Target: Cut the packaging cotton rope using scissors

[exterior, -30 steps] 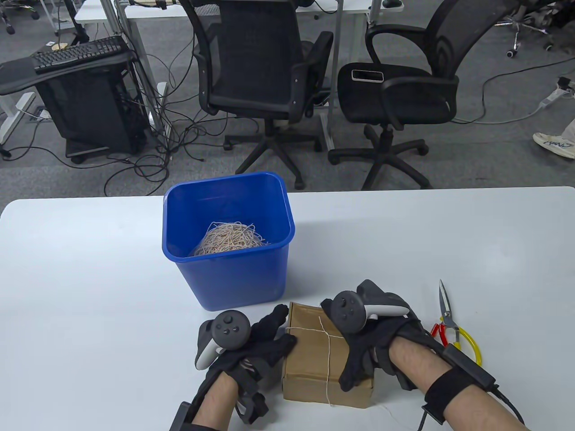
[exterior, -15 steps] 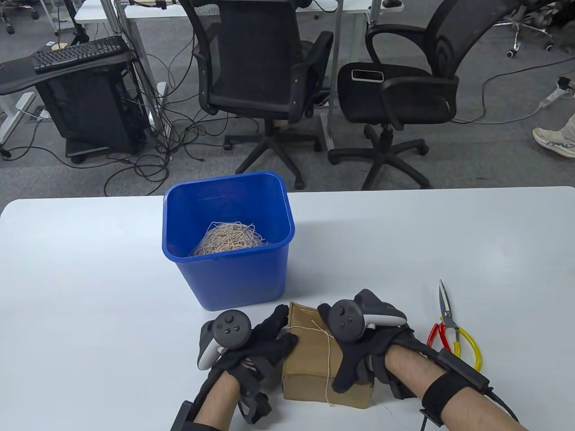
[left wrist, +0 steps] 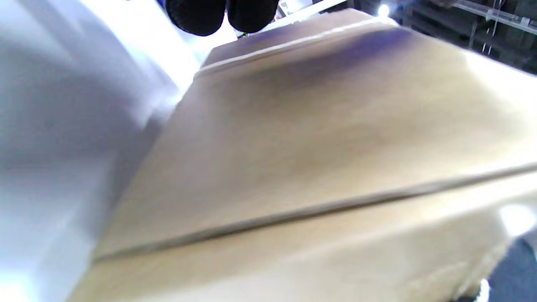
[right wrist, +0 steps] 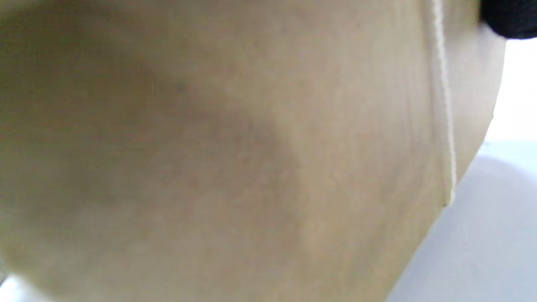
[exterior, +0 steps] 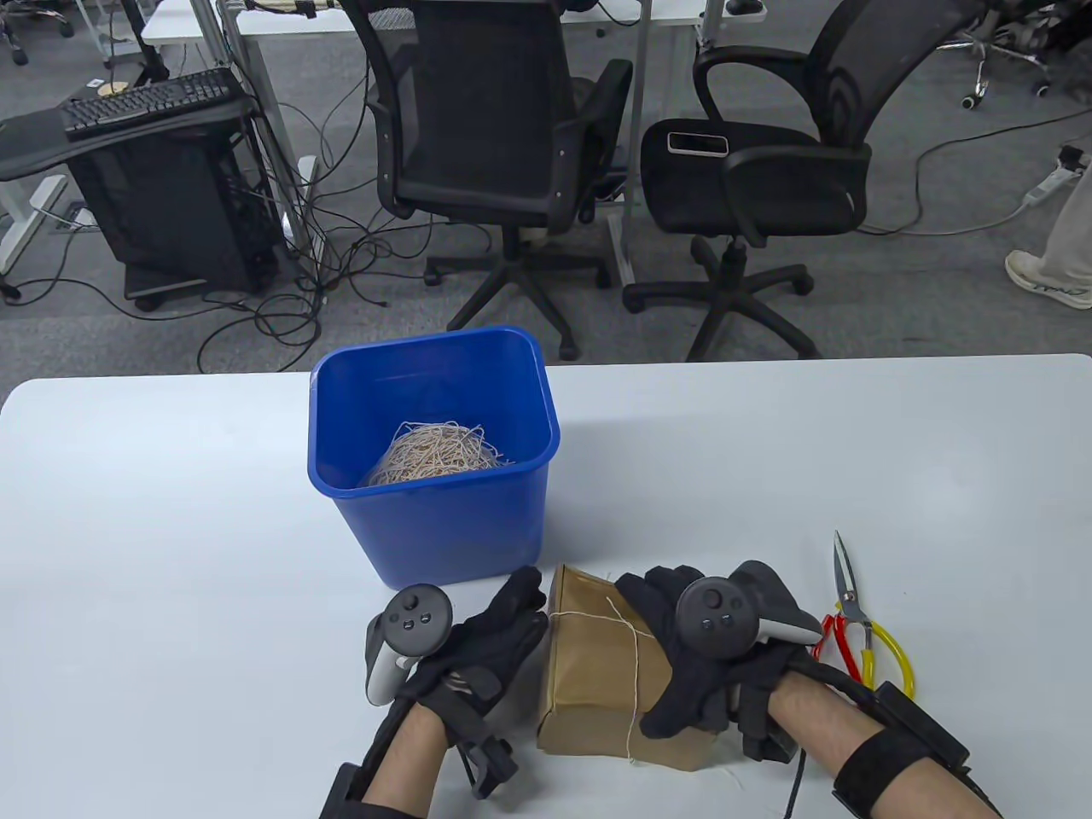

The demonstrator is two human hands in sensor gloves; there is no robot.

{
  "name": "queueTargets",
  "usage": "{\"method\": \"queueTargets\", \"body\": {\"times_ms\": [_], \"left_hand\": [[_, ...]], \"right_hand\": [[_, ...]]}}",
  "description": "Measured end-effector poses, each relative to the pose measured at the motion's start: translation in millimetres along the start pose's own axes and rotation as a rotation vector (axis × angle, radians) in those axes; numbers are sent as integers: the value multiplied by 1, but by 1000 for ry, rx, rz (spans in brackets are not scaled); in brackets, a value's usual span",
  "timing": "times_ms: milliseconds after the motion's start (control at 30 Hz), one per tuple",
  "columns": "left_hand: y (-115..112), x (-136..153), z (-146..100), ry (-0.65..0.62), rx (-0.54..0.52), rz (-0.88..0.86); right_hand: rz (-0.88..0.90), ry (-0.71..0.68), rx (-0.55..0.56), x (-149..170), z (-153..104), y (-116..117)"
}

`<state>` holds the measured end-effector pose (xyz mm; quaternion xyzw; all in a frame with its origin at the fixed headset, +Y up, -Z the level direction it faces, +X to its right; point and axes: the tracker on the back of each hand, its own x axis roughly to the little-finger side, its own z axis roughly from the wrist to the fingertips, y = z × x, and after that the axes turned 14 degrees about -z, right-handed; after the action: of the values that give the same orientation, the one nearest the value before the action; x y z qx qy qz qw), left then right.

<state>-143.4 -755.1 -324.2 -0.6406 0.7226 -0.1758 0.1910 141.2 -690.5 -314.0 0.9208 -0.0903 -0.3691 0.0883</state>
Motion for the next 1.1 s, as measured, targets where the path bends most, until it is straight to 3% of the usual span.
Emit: {"method": "queueTargets", "body": {"times_ms": [233, 400, 500, 633, 800, 867, 967, 1100], "left_hand": [[7, 7, 0, 12, 18, -145], [-3, 9, 7, 5, 105, -336], [-5, 10, 11, 23, 53, -461], [2, 3, 14, 18, 11, -315], [3, -10, 11, -61, -127, -213], [4, -19, 8, -79, -184, -95], [11, -35, 1, -65, -297, 251], [20, -41, -3, -14, -364, 437]], "right_hand": [[103, -38, 149, -2, -14, -27], [144, -57, 165, -2, -17, -27], [159, -61, 163, 0, -20, -24], [172, -76, 153, 1, -25, -22], [231, -86, 181, 7, -31, -24], [249, -86, 192, 10, -34, -26], [260, -56, 205, 19, -44, -34], [261, 8, 225, 36, -63, -44]]}}
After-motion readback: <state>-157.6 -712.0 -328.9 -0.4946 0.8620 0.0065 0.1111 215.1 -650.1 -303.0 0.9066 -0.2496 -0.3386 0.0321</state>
